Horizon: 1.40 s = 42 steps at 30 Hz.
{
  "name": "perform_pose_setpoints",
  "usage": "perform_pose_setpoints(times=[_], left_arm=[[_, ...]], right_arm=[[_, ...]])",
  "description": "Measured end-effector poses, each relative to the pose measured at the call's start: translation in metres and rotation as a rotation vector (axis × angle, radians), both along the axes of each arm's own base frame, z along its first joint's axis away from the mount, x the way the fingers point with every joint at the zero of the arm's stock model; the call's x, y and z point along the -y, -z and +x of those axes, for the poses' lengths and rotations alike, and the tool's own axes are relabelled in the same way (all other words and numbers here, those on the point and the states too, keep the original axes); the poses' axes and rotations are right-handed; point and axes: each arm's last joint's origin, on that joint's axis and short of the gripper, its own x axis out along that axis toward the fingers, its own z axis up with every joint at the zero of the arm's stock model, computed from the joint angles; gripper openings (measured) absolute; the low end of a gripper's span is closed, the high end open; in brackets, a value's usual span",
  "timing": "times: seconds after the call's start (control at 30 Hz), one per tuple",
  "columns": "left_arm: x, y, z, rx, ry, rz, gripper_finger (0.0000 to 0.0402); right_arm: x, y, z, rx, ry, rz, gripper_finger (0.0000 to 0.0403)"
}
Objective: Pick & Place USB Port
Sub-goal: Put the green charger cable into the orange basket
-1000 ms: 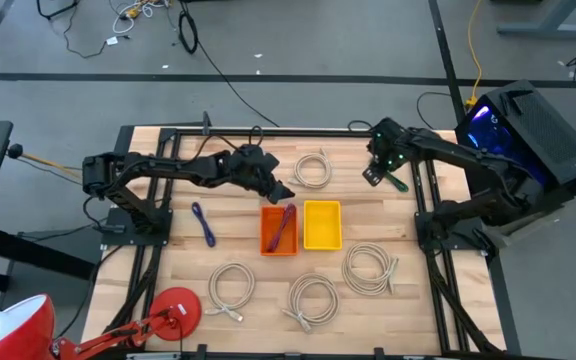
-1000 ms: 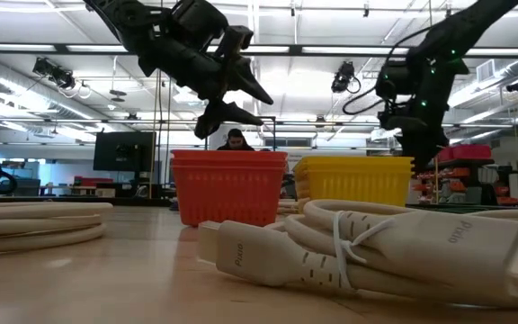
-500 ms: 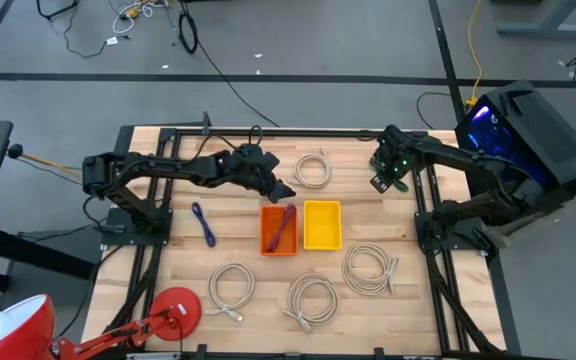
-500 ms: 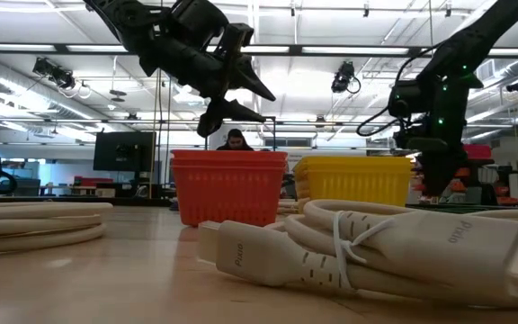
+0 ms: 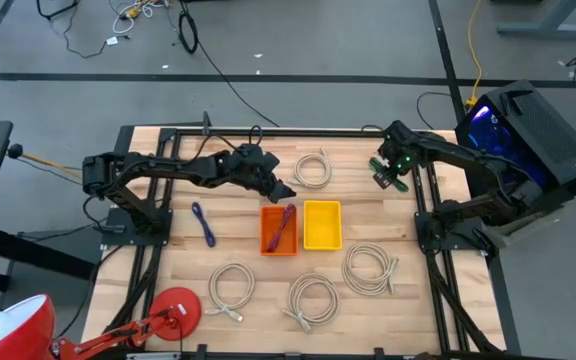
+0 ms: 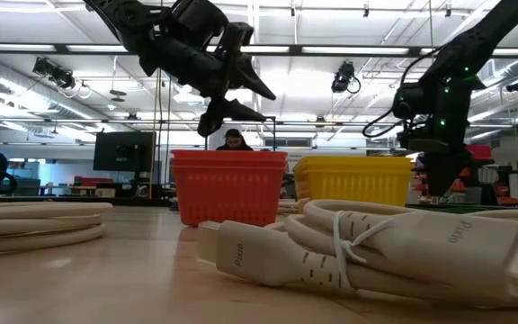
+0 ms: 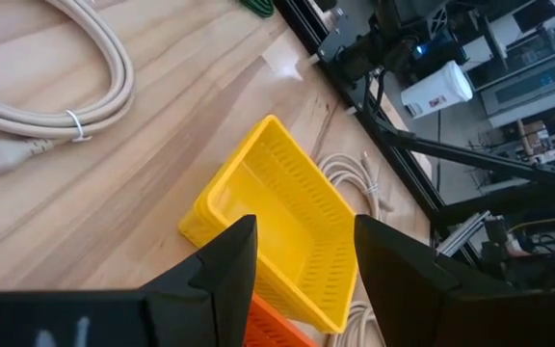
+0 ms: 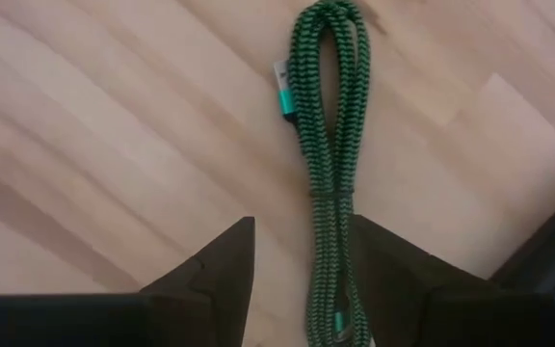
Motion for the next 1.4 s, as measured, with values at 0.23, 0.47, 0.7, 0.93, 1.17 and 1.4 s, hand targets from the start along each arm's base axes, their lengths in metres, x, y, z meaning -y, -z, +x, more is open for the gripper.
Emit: perform_pose_setpoints(times=[0.23, 0.47, 0.7, 0.93, 1.17, 1.4], left_arm=[[0.001, 0.000, 0.000, 0.004, 0.017, -0.008, 0.0181], [0.001, 0.000, 0.000, 0.004, 0.018, -0.007, 0.0181], [0.001, 0.000, 0.000, 0.004, 0.019, -0.005, 0.0181], [0.001, 0.000, 0.000, 0.004, 0.023, 0.002, 0.0181], [0.001, 0.000, 0.000, 0.003, 0.022, -0.001, 0.0181], [0.001, 0.000, 0.000, 0.006, 0.041, -0.009, 0.0181]], right_arm=[[0.000, 0.003, 0.001, 0.020, 0.021, -0.006, 0.0168], [-0.005, 0.012, 0.005, 0.022, 0.020, -0.044, 0.0168], [-0.006, 0.016, 0.005, 0.039, 0.045, -0.044, 0.0168], [-0.018, 0.031, 0.011, -0.040, 0.065, -0.180, 0.0167], [-0.022, 0.035, 0.004, -0.194, 0.111, -0.252, 0.0146], [-0.025, 0.036, 0.004, -0.180, 0.081, -0.202, 0.0136]])
